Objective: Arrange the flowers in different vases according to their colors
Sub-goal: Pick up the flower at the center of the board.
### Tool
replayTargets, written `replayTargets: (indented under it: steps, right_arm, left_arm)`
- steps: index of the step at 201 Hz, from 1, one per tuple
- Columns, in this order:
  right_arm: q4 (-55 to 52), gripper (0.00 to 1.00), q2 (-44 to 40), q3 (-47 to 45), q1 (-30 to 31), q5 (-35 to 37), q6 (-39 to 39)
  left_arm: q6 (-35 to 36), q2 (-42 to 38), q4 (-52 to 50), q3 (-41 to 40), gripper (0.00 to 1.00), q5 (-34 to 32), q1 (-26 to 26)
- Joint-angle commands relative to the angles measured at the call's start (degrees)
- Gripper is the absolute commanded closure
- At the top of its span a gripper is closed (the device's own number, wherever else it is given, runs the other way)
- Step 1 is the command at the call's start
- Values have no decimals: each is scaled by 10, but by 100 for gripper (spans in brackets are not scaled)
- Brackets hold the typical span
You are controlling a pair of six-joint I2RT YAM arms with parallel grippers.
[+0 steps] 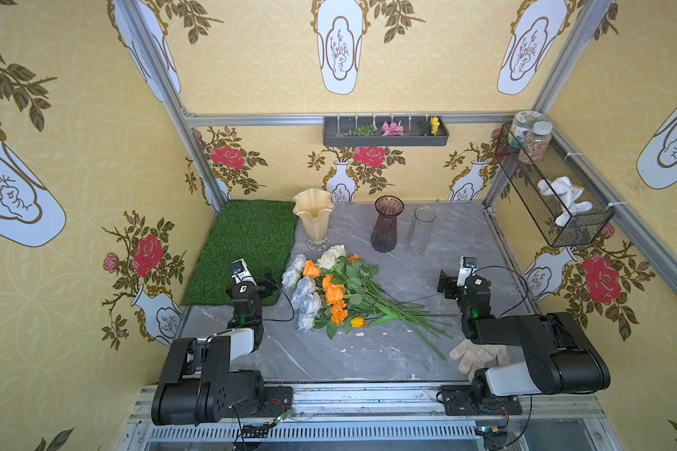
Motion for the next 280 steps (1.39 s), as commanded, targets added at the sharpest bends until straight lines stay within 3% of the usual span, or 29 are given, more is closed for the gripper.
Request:
replayTargets:
  steps: [1, 52, 87, 121, 140, 151, 164, 184, 199, 214, 233, 253, 262, 280]
  right_arm:
    - [3, 3, 1, 2, 1, -3, 4]
    - [9, 3, -1, -2, 4, 5, -2]
    - [120, 3, 1, -56, 68, 100, -32]
    - [179, 3, 4, -80, 84, 118, -50]
    - [147, 3, -38, -79, 83, 128, -47]
    - [63, 3, -102, -59, 92, 161, -46]
    - [-104, 3, -200, -15, 93, 136, -45]
    - [-333, 3, -354, 85, 94, 90, 52]
    - [-469, 3, -403, 165, 95, 61, 129]
    - [-608, 3, -408, 252, 92, 55, 207]
    - [-776, 3, -379, 340, 87, 78, 284]
    - [-875, 3, -326, 419, 72, -97, 234]
    - [-908, 3, -301, 441, 74, -174, 220]
    - [-960, 2, -252, 456, 104, -260, 221]
  left_arm:
    - [3, 0, 5, 0, 0, 2, 0]
    - [-1, -6, 14, -8, 0, -7, -1]
    - [3, -79, 27, -37, 0, -109, -40]
    - [61, -196, -53, -22, 0, -204, -121]
    - [-21, -291, -214, 30, 0, -261, -130]
    - [-84, -335, -365, 86, 0, -272, -130]
    - [-133, -353, -447, 135, 0, -288, -131]
    - [-197, -376, -618, 220, 0, -257, -131]
    - [-335, -400, -749, 274, 0, -242, -130]
    - [-434, -421, -857, 315, 0, -197, -129]
    - [-347, -435, -866, 328, 0, -90, -128]
    - [-387, -451, -891, 321, 0, -83, -128]
    - [-448, -450, -933, 327, 0, -103, -128]
    - [-460, -417, -980, 350, 0, -84, -128]
